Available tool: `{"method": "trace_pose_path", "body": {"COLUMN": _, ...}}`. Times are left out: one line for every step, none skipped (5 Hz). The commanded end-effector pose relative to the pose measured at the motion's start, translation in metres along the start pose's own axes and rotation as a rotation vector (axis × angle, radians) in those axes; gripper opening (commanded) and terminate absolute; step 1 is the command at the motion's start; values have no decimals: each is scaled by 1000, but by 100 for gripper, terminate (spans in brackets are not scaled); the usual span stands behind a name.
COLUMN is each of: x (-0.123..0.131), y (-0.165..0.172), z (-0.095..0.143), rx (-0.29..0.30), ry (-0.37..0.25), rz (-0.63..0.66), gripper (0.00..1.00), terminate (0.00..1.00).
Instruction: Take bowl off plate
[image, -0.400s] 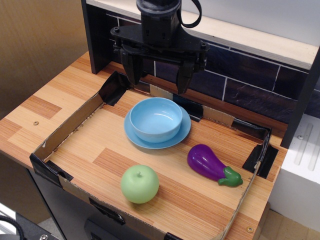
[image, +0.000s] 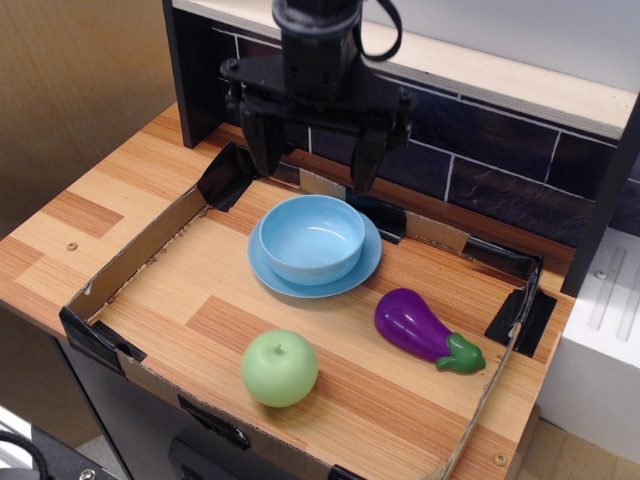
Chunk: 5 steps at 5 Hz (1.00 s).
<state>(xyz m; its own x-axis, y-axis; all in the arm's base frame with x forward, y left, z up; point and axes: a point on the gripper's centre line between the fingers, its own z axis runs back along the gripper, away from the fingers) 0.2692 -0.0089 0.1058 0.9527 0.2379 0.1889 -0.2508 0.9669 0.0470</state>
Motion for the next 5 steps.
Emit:
{"method": "trace_pose_path", "body": {"x": 11, "y": 39, "z": -16, "rx": 47, "ry": -19, "rz": 252, "gripper": 100, "terminate": 0}}
{"method": "trace_pose_path", "body": {"x": 13, "y": 57, "z": -27, "rx": 65, "ry": -20, "rz": 319, "gripper": 100, "terminate": 0}}
{"method": "trace_pose_path", "body": {"x": 14, "y": 65, "z": -47, "rx": 70, "ry": -29, "rz": 350, "gripper": 100, "terminate": 0}}
{"method": "trace_pose_path", "body": {"x": 15, "y": 56, "z": -67, "rx": 47, "ry": -33, "rz": 335, "gripper": 100, "terminate": 0}}
{"method": "trace_pose_path", "body": {"x": 15, "y": 48, "z": -72, "rx": 28, "ry": -23, "rz": 329, "gripper": 100, "terminate": 0}}
